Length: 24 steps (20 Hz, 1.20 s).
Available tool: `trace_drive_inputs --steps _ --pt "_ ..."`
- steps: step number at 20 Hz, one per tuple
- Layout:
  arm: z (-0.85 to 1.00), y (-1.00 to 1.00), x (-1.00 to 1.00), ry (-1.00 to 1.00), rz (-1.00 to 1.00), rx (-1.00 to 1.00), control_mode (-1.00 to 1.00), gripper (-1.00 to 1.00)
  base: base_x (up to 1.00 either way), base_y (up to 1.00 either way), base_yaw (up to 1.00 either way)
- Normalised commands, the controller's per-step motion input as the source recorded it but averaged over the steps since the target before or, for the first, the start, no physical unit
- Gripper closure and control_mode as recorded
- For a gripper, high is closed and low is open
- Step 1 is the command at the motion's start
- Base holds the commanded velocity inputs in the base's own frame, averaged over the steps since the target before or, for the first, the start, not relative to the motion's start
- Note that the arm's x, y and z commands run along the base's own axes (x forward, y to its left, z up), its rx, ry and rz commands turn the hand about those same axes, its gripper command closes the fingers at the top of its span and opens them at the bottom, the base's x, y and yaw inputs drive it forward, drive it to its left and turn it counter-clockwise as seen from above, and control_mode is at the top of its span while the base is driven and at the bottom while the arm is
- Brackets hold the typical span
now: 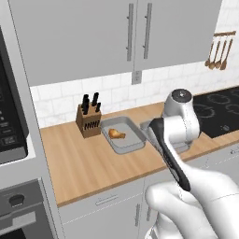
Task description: Place one potato and one chicken drumstick in each tupperware on the nearby counter, to pack two identical lunches.
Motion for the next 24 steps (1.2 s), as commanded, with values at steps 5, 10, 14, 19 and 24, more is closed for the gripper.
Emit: trace_drive_inputs --steps 5,10,14,19,24 --pt "-0.71 0.52 0.84 0.06 0.12 0.00 -1.00 1.00 0.00 0.00 0.00" --pt "-0.37 0.56 1.00 0.01 0.12 0.00 -1.00 1.00 0.00 0.00 0.00" --pt "-0.32 0.12 0.99 0.10 0.03 0.00 -1.00 1.00 0.00 0.00 0.00" --pt "-0.19 0.00 0.90 0.08 0.00 0.01 -1.00 1.00 0.00 0.00 0.00" --pt "-0.36 0.00 0.74 0.03 0.00 0.00 -1.00 1.00 0.00 0.00 0.00"
